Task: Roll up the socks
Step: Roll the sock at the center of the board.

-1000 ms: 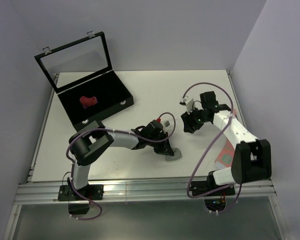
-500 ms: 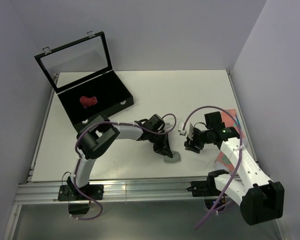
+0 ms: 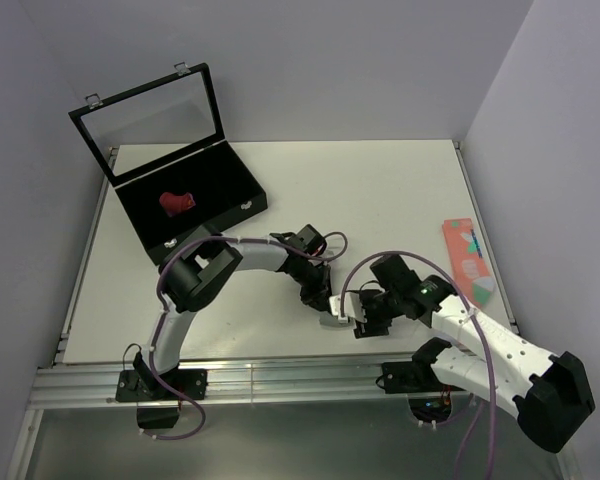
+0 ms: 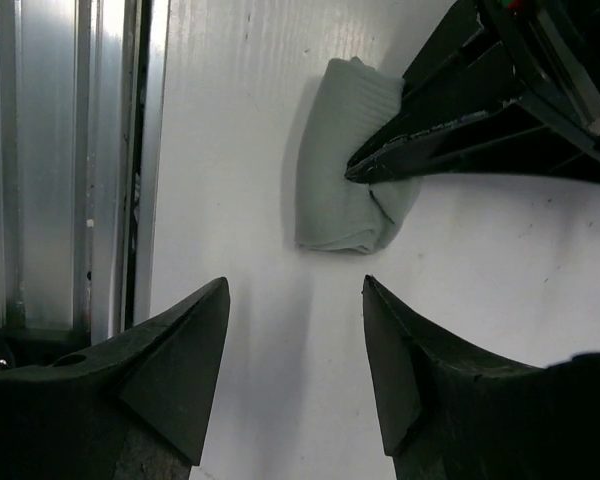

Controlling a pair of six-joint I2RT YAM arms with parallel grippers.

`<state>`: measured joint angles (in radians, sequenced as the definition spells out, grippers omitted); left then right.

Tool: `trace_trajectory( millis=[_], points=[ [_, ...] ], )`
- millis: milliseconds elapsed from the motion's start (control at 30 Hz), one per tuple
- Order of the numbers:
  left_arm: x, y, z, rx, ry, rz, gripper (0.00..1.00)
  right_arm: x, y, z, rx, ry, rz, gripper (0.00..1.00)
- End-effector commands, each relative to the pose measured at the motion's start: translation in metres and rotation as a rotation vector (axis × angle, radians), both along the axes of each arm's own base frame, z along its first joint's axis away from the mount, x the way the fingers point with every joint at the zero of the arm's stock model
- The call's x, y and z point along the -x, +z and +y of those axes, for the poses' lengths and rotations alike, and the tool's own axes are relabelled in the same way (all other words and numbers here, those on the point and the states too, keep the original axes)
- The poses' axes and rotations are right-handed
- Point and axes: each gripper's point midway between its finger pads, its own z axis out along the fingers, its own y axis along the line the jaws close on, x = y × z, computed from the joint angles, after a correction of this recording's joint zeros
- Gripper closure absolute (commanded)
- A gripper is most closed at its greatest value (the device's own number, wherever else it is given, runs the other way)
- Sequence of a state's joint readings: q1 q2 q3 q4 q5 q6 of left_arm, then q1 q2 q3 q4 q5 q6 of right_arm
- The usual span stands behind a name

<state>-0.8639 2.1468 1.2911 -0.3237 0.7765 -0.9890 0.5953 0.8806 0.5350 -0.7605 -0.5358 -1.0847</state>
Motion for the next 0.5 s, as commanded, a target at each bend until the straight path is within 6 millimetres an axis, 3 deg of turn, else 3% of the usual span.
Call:
trace_trajectory(
  millis=[0,467],
  points=[
    [0.011,-0.060,0.042,-0.273,0.007,0.021,1.00,-0.012,0.003,0.008,-0.006,-0.011,-0.069,0.37],
    [0.009,-0.063,0.040,-0.271,-0.007,0.024,1.00,-0.008,-0.018,0.034,0.036,0.050,-0.112,0.45]
  ],
)
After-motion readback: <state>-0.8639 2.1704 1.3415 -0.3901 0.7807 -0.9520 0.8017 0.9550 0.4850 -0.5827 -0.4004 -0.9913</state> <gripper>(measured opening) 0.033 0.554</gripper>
